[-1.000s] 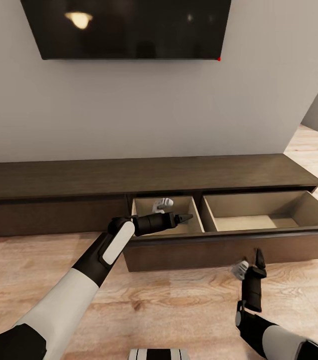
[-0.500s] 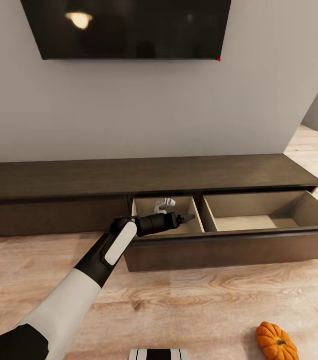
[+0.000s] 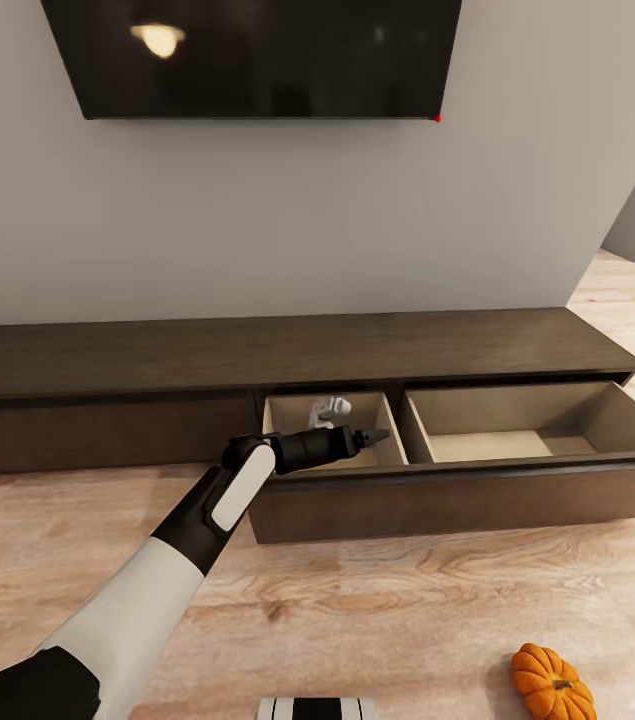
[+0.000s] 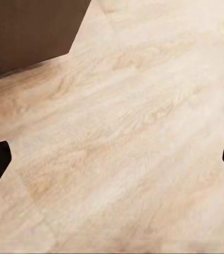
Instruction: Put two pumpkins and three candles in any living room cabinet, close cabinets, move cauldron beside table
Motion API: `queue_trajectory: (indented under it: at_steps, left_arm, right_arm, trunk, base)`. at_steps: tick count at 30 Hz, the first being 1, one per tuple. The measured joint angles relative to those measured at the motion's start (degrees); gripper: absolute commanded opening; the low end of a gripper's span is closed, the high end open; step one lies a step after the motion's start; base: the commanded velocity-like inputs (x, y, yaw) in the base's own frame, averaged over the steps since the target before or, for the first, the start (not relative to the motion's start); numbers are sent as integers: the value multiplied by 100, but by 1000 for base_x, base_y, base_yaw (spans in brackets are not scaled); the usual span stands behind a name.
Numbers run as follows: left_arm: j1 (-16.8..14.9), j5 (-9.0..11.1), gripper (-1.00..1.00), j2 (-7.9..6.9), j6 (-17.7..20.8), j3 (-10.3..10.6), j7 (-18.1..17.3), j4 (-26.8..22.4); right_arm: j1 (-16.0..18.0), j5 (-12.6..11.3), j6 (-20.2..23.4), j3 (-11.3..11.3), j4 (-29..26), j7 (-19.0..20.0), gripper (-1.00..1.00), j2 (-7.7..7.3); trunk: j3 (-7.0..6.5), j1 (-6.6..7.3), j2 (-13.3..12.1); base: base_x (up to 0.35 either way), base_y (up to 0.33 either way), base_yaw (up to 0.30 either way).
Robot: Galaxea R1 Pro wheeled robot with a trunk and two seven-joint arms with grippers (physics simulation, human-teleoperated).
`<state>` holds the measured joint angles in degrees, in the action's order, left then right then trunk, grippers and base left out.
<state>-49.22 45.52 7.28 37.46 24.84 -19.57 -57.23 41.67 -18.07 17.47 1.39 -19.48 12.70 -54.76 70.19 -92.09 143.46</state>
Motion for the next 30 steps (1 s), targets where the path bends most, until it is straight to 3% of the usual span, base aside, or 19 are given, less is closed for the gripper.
queue_trajectory:
  at_steps: [5, 7, 9, 14, 18, 19, 21, 22, 30]
  left_arm:
    - [0, -1, 100, 0, 6, -3, 262, 1]
    - [0, -1, 100, -6, 10, -6, 478, -5]
    - [-3, -6, 100, -28, 29, -14, 574, -26]
    - [-9, -41, 100, -84, 90, -45, 635, -29]
    - [-9, -43, 100, -88, 84, -48, 638, -17]
    - [-10, -43, 100, -86, 79, -48, 638, -12]
    - [-9, -43, 100, -87, 79, -49, 639, -13]
    - [-10, -43, 100, -86, 77, -48, 638, -10]
    - [-9, -23, 100, -84, 61, -40, 639, -24]
  right_arm:
    - [-1, -45, 734, -217, 5, 916, 100, 35]
    - [1, -232, 1143, -240, 0, 1266, 100, 56]
    - [-1, -427, 1323, -239, -12, 1379, 100, 150]
    - [-4, -557, 1445, -234, -77, 1434, 100, 787]
    - [-2, -558, 1464, -226, -95, 1425, 100, 1167]
    - [-4, -568, 1481, -222, -98, 1420, 100, 1382]
    - [-1, -549, 1483, -222, -94, 1406, 100, 1605]
    - [-3, -546, 1489, -214, -92, 1362, 100, 1808]
    - [-25, -511, 1479, -210, -81, 1098, 100, 2200]
  trunk:
    - [0, 0, 0]
    - [0, 0, 0]
    - [0, 0, 0]
    - [0, -1, 0]
    - [-2, 0, 0]
    - [-7, -1, 0]
    - [-17, 0, 0]
    - [-23, 0, 0]
    - [-72, 0, 0]
  base:
    - [0, 0, 0]
    - [0, 0, 0]
    - [0, 0, 0]
    - [0, 0, 0]
    - [0, 0, -43]
    - [0, 0, -173]
    - [0, 0, -201]
    - [0, 0, -223]
    - [0, 0, -234]
